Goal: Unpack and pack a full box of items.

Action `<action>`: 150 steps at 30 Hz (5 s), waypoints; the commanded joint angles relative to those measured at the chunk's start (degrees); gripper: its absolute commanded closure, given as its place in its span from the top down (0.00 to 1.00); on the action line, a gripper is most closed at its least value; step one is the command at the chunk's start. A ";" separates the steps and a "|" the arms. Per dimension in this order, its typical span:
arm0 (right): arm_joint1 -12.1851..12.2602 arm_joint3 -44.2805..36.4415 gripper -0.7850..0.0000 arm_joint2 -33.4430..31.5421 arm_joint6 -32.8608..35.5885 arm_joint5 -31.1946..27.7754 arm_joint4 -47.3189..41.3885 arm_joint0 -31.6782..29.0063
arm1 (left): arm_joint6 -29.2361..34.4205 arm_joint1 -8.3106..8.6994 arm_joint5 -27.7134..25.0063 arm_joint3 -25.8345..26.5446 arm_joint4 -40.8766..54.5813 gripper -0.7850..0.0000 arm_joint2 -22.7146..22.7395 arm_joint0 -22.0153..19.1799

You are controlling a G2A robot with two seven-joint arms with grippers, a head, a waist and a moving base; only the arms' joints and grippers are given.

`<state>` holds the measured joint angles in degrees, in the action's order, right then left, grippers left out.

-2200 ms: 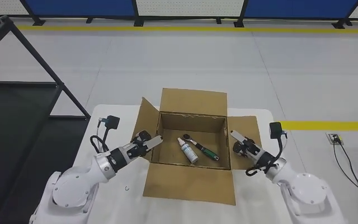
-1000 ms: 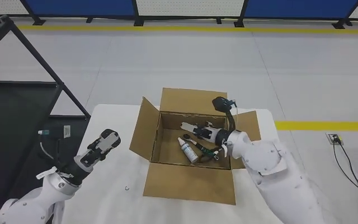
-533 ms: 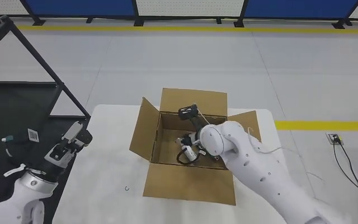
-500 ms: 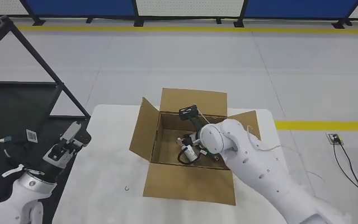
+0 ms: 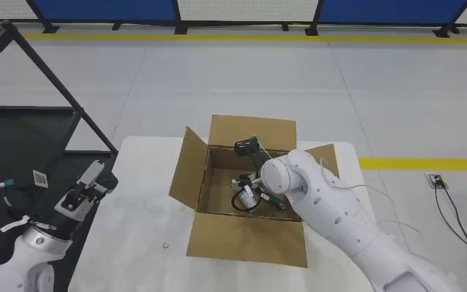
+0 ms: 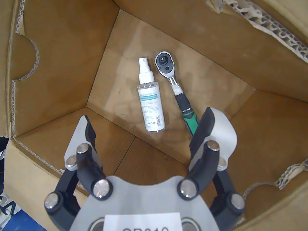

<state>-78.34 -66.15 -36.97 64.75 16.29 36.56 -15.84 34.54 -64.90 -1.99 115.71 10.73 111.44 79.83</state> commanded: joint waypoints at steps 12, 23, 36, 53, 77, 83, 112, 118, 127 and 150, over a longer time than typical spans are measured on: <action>-1.40 8.40 1.00 6.20 -4.23 -9.96 14.64 1.17 | 0.00 0.00 0.00 0.00 0.01 1.00 0.00 0.00; -5.14 19.34 1.00 9.57 -5.08 -26.33 14.78 5.11 | 0.00 0.00 0.00 0.00 0.01 1.00 0.00 0.00; -8.83 27.34 0.42 11.18 -8.33 -29.65 16.87 6.29 | 0.00 0.00 0.00 0.00 0.01 1.00 0.00 0.00; -12.69 34.98 0.42 11.29 -11.10 -31.36 17.04 6.30 | 0.00 0.00 0.00 0.00 0.01 1.00 0.00 0.00; -17.56 44.75 0.00 10.39 -14.17 -32.03 17.10 7.96 | 0.00 0.00 0.00 0.00 0.01 1.00 0.00 0.00; -17.67 45.31 0.00 9.47 -16.64 -33.72 17.05 8.70 | 0.00 0.00 0.00 0.00 0.01 1.00 0.00 0.00; 2.12 -17.13 0.00 -16.36 -8.65 -39.28 30.42 -18.55 | 0.00 0.00 0.00 0.00 0.01 1.00 0.00 0.00; 4.14 -30.49 0.00 -25.09 -10.21 -34.64 28.97 -27.83 | 0.00 0.00 0.00 0.00 0.01 1.00 0.00 0.00; 4.25 -31.24 0.00 -25.48 -10.07 -34.20 29.38 -28.40 | 0.00 0.00 0.00 0.00 0.01 1.00 0.00 0.00; 7.07 -51.66 0.00 -60.56 -20.92 -21.11 15.07 -46.24 | 0.00 0.00 0.00 0.00 0.01 1.00 0.00 0.00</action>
<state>-71.43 -117.95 -95.17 43.54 -4.63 52.68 -61.28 34.54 -64.90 -1.99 115.71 10.73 111.44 79.83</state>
